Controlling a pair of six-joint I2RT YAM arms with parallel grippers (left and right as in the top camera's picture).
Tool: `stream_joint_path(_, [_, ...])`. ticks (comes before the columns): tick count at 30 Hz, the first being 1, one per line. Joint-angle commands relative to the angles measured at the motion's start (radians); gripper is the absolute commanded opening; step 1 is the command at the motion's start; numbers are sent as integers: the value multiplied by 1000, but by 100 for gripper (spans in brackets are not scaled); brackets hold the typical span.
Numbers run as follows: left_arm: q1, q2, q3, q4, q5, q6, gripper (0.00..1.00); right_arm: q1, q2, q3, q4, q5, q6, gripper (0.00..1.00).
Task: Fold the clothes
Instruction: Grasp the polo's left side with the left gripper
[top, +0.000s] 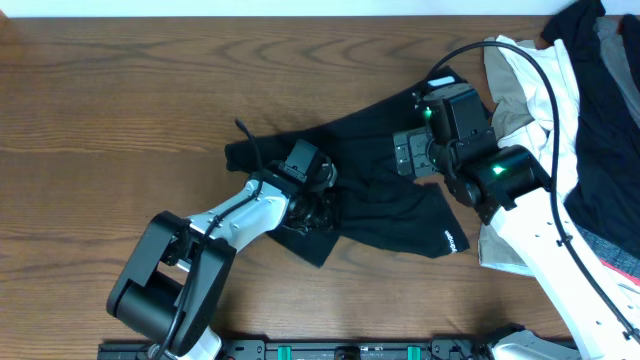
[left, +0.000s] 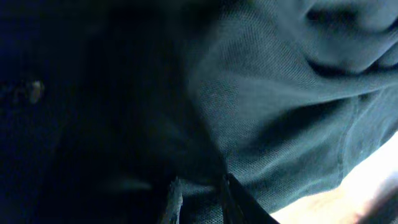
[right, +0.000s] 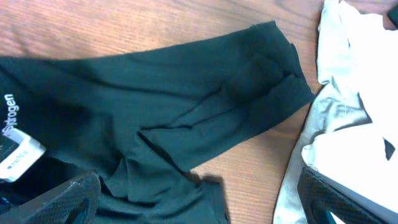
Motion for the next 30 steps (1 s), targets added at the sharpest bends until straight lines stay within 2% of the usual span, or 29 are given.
stream_joint_path(1, [24,22,-11,-61,-11,-45,25,-15,-8,3,-10,8,-8,99])
stream_joint_path(5, [96,4,-11,-132,-13,-49,25,-26,-8,3,-46,8,-8,99])
stream_joint_path(8, [184,1,-11,-226,-33,-2,25,-35,-8,3,-87,8,-7,99])
stream_joint_path(12, [307,1,-11,-340,-175,60,25,-46,-8,3,-117,7,-7,99])
stream_joint_path(16, [456,1,-11,-349,-267,102,25,-53,-8,3,-127,7,-6,99])
stream_joint_path(23, [756,1,40,-283,-266,101,25,-53,-8,3,-157,7,-6,99])
stream_joint_path(28, [901,0,147,-269,-170,101,25,-53,-8,3,-159,7,19,99])
stream_joint_path(29, [921,0,179,-276,-151,102,25,-53,-8,3,-160,7,20,99])
stream_joint_path(30, [932,0,204,-286,-134,102,33,-53,-8,3,-160,7,19,99])
